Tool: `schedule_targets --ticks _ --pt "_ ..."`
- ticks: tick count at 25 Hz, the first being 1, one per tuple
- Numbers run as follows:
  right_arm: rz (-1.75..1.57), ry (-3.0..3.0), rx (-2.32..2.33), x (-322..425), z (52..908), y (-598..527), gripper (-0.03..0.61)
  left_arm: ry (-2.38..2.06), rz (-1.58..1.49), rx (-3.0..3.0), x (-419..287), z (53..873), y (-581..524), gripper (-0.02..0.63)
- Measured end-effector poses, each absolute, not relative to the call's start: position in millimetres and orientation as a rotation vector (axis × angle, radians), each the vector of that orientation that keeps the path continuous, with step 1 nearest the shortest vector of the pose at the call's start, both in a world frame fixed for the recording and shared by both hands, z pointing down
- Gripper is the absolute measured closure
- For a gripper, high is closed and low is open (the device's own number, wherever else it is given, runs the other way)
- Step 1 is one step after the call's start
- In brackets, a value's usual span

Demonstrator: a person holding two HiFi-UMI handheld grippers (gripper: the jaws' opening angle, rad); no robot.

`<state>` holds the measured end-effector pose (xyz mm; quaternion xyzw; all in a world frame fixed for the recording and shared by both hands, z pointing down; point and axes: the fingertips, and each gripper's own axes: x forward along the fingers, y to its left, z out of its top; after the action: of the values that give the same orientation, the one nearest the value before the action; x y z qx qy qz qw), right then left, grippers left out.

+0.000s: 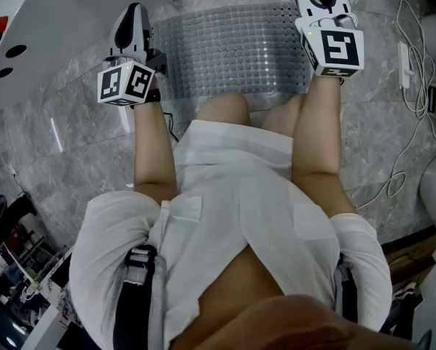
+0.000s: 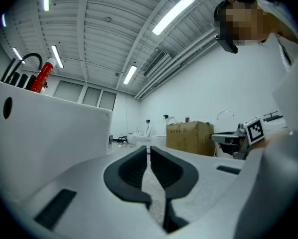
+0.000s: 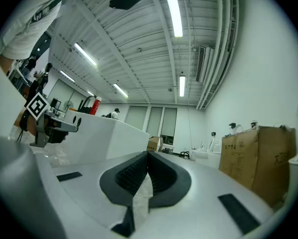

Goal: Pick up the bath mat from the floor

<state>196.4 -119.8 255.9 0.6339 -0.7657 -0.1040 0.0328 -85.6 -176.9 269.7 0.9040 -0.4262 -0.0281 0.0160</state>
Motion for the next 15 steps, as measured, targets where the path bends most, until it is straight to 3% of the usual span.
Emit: schedule_targets --ticks 15 --pt "-0.356 -2.457 1.957 182.5 252.2 -123.9 0.548 -1.334 -0.07 2.785 -96.5 287.5 -176.8 0.583"
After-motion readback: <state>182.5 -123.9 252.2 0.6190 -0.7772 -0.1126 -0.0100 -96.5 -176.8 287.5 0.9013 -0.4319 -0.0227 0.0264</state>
